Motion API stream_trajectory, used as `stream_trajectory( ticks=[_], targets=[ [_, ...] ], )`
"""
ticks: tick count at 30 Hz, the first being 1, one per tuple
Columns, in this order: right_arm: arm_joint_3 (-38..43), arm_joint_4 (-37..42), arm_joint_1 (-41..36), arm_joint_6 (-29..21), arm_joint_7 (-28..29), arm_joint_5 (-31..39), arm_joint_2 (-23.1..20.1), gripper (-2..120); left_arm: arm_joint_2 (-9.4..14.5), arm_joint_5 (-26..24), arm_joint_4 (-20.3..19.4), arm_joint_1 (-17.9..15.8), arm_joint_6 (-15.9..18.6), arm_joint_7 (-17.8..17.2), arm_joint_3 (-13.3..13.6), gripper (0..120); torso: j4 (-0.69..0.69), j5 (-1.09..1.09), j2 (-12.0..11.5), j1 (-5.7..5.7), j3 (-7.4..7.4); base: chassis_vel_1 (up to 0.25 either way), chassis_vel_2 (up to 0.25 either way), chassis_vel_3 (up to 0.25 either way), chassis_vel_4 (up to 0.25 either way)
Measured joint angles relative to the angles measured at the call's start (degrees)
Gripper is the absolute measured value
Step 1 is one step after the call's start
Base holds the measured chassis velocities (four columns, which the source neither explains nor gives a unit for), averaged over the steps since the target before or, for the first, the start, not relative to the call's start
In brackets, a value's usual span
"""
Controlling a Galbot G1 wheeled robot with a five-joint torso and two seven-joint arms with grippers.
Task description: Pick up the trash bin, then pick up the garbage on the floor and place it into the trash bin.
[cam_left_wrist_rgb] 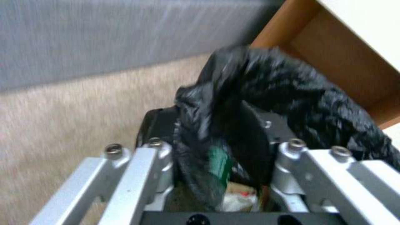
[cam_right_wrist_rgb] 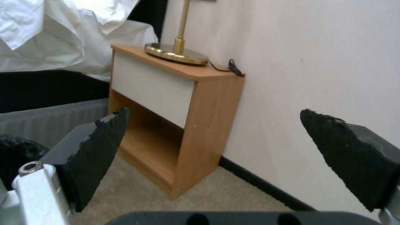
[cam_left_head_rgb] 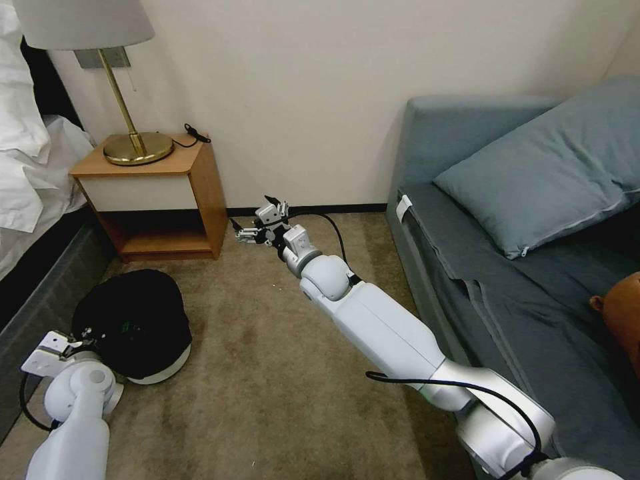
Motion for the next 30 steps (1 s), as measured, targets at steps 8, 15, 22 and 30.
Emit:
stream_trajectory(
  ticks=[8, 15, 22, 30],
  targets=[
    [-0.1, 0.4, -1.0, -2.1, 3.1, 3.4, 0.9, 100, 0.5, 7.1, -2.6, 2.3, -0.5, 2.8, -1.3, 70, 0.00, 0.00, 0.0, 0.00, 0.00, 0.000, 0.000, 0.000, 0.000],
    [0.5, 0.9, -1.6, -4.8, 6.9, 7.5, 1.5, 100, 0.7, 15.9, -4.8, 4.7, -2.5, 6.6, -2.6, 93, 0.01, -0.01, 0.0, 0.00, 0.00, 0.000, 0.000, 0.000, 0.000],
    [4.0, 5.9, -5.9, -13.5, 17.7, 15.3, 0.8, 100, 2.8, 35.1, -14.4, 8.8, -6.8, 19.4, 0.5, 100, 0.01, 0.00, 0.0, 0.00, 0.00, 0.000, 0.000, 0.000, 0.000],
    [10.0, 11.6, -13.0, -19.3, 25.9, 16.7, -1.8, 100, 5.3, 43.1, -18.1, 5.9, -4.9, 24.3, 11.3, 100, 0.00, 0.01, 0.0, 0.00, -0.01, 0.000, 0.000, 0.000, 0.000]
  ],
)
